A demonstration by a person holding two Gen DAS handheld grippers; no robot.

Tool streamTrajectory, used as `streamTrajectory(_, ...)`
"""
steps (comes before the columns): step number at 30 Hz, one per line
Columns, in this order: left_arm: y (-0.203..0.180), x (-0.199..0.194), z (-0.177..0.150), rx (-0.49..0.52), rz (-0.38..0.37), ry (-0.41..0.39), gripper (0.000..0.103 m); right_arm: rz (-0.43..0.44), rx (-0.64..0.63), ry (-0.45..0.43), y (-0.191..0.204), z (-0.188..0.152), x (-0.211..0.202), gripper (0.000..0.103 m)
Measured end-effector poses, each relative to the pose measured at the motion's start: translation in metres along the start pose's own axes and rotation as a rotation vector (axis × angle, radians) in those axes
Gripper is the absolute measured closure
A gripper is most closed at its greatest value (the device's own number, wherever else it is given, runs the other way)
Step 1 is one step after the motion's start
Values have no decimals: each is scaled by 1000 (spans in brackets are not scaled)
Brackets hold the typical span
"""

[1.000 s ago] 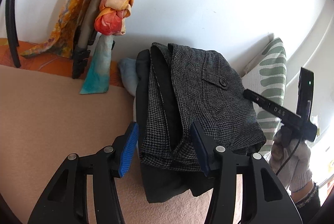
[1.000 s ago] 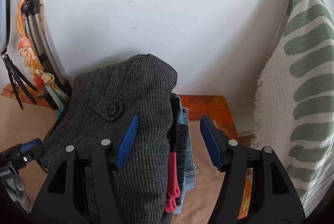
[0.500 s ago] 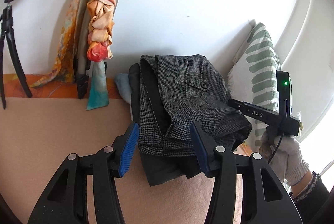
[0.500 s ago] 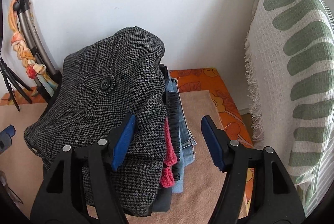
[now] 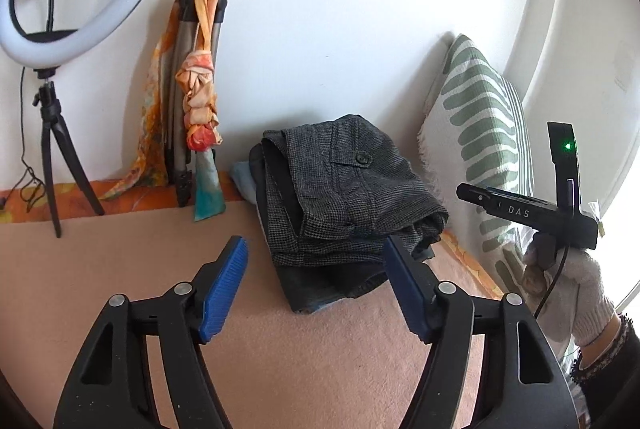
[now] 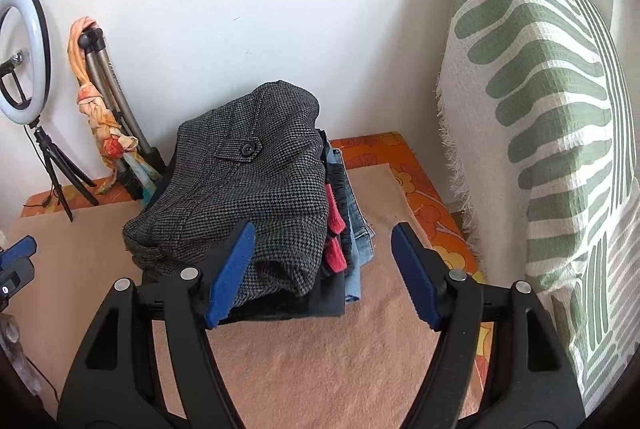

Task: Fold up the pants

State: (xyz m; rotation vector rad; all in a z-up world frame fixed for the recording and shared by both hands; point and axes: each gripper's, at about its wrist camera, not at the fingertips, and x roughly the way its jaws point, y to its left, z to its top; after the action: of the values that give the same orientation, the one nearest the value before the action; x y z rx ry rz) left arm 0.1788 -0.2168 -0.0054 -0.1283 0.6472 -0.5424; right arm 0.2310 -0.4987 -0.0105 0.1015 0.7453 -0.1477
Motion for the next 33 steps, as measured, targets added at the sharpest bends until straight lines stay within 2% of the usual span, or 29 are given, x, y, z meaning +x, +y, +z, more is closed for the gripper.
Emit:
streamTrajectory(3, -10, -20, -2, 34, 7, -25, 28, -10, -2, -21, 4, -7, -22, 18)
streamTrajectory(6, -17, -36, -6, 44, 7, -33, 21, -17, -6, -42, 10, -15, -42, 10)
streamTrajectory(12, -22, -61, -14, 44, 17, -35, 21, -26, -11, -68, 25, -39, -78, 5)
streamTrajectory(20, -27, -89, -29, 56, 33, -41, 21, -62, -37, -88, 44, -69, -113, 4)
streamTrajectory(25, -34, -105, -42, 106, 58, -58, 21, -66, -7, -114, 48, -84, -132, 2)
streamTrajectory(28, -37, -112, -50, 132, 70, -72, 13, -75, -8, -127, 53, -94, -140, 0)
streamTrajectory(33, -40, -113, -57, 158, 111, -58, 12, -77, -13, -128, 60, -108, -147, 0)
